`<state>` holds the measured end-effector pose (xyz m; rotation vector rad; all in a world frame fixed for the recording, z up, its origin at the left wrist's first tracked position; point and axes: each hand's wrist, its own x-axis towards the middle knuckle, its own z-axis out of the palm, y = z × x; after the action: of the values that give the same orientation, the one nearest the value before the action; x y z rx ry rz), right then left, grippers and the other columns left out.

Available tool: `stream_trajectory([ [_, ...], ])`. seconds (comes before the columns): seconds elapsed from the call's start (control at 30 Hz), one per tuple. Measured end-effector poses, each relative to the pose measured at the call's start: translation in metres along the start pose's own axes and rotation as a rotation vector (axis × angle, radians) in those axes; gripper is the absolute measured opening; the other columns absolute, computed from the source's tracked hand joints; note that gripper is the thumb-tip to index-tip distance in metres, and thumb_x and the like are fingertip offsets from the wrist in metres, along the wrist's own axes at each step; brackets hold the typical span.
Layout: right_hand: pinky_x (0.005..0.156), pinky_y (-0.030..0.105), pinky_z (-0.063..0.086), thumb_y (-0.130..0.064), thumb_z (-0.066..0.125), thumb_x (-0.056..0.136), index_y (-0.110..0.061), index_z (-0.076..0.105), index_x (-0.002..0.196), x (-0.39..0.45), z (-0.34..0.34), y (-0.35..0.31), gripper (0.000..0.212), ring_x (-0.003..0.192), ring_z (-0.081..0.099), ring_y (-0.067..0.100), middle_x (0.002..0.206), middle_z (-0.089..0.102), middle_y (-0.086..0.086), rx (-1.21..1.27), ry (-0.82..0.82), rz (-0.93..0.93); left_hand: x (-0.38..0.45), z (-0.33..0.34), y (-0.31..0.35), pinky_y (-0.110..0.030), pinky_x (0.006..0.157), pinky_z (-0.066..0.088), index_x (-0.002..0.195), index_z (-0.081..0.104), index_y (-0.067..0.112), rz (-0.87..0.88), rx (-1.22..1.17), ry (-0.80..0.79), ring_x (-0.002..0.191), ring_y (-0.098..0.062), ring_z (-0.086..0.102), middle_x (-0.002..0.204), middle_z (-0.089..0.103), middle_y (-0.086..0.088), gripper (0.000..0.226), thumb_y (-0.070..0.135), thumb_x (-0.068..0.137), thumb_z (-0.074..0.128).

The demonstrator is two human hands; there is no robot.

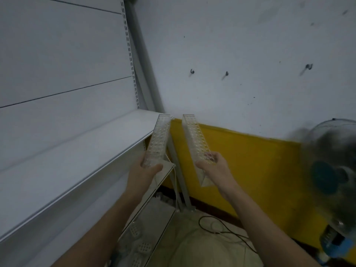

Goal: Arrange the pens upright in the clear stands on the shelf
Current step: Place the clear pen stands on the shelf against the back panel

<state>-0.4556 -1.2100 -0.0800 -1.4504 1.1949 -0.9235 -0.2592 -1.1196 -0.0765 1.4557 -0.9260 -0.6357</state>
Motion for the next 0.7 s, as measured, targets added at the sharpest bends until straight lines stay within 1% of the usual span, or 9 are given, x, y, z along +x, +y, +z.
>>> stream_trajectory([
  [0.07,0.089,0.031,0.047,-0.037,0.075,0.086,-0.025,0.049,0.133,0.034,-0.005,-0.005,0.055,0.106,0.053,0.006,0.133,0.049,-0.008,-0.009,-0.036,-0.013,0.024,0.013,0.004,-0.010,0.065,0.045,0.118,0.049,0.045,-0.009,-0.005,0.045,0.080,0.009,0.061,0.092,0.061,0.028,0.054,0.011,0.084,0.075],
  [0.1,0.080,0.025,0.047,-0.035,0.075,0.086,-0.024,0.049,0.133,0.052,-0.006,-0.008,0.055,0.097,0.051,-0.001,0.128,0.050,-0.009,-0.017,-0.054,-0.027,0.035,0.019,0.006,-0.010,0.065,0.044,0.120,0.046,0.045,-0.005,-0.003,0.066,0.081,0.010,0.059,0.093,0.059,0.028,0.056,0.011,0.085,0.075],
  [0.17,0.064,0.015,0.039,-0.032,0.074,0.088,-0.023,0.048,0.133,0.087,-0.006,-0.014,0.052,0.084,0.046,-0.009,0.115,0.050,-0.012,-0.018,-0.096,-0.037,0.060,0.028,0.007,-0.006,0.065,0.042,0.115,0.046,0.044,0.017,-0.001,0.101,0.077,0.014,0.058,0.093,0.056,0.028,0.053,0.008,0.087,0.073],
  [0.23,0.056,0.011,0.037,-0.030,0.072,0.090,-0.023,0.048,0.129,0.118,0.000,-0.018,0.047,0.079,0.044,-0.010,0.102,0.048,-0.019,-0.013,-0.136,-0.031,0.083,0.031,0.007,-0.002,0.061,0.042,0.100,0.052,0.044,0.021,0.027,0.138,0.069,0.021,0.057,0.090,0.057,0.028,0.047,0.003,0.087,0.071],
  [0.33,0.059,0.011,0.037,-0.029,0.073,0.089,-0.023,0.048,0.128,0.165,0.020,-0.024,0.047,0.083,0.048,-0.007,0.102,0.050,-0.018,-0.038,-0.200,-0.051,0.121,0.033,0.003,-0.001,0.058,0.043,0.085,0.053,0.042,0.017,0.037,0.195,0.063,0.021,0.058,0.070,0.065,0.030,0.049,-0.004,0.085,0.070],
  [0.4,0.061,0.013,0.038,-0.030,0.074,0.088,-0.021,0.050,0.128,0.199,0.037,-0.026,0.048,0.089,0.054,-0.002,0.108,0.054,-0.014,-0.065,-0.255,-0.063,0.149,0.031,-0.003,0.000,0.056,0.041,0.083,0.053,0.040,0.014,0.040,0.240,0.062,0.020,0.057,0.063,0.062,0.038,0.048,-0.005,0.084,0.070],
  [0.47,0.061,0.015,0.042,-0.029,0.074,0.088,-0.019,0.052,0.128,0.231,0.057,-0.031,0.047,0.089,0.058,0.000,0.106,0.059,-0.015,-0.087,-0.303,-0.079,0.178,0.028,-0.009,-0.001,0.058,0.042,0.085,0.057,0.037,0.029,0.049,0.292,0.068,0.014,0.061,0.071,0.068,0.030,0.044,-0.004,0.083,0.071],
  [0.57,0.061,0.015,0.044,-0.026,0.074,0.088,-0.018,0.054,0.128,0.278,0.088,-0.039,0.046,0.088,0.057,-0.002,0.104,0.060,-0.014,-0.086,-0.338,-0.086,0.221,0.020,-0.025,-0.004,0.062,0.045,0.098,0.065,0.031,0.009,0.057,0.359,0.079,0.004,0.066,0.094,0.070,0.014,0.036,0.001,0.082,0.073],
  [0.7,0.070,0.024,0.051,-0.027,0.078,0.084,-0.018,0.053,0.133,0.336,0.121,-0.051,0.055,0.101,0.063,0.015,0.119,0.064,-0.001,-0.073,-0.401,-0.061,0.260,0.016,-0.044,-0.009,0.066,0.048,0.108,0.068,0.021,-0.044,0.098,0.441,0.087,-0.008,0.067,0.099,0.072,0.005,0.032,0.006,0.081,0.074],
])
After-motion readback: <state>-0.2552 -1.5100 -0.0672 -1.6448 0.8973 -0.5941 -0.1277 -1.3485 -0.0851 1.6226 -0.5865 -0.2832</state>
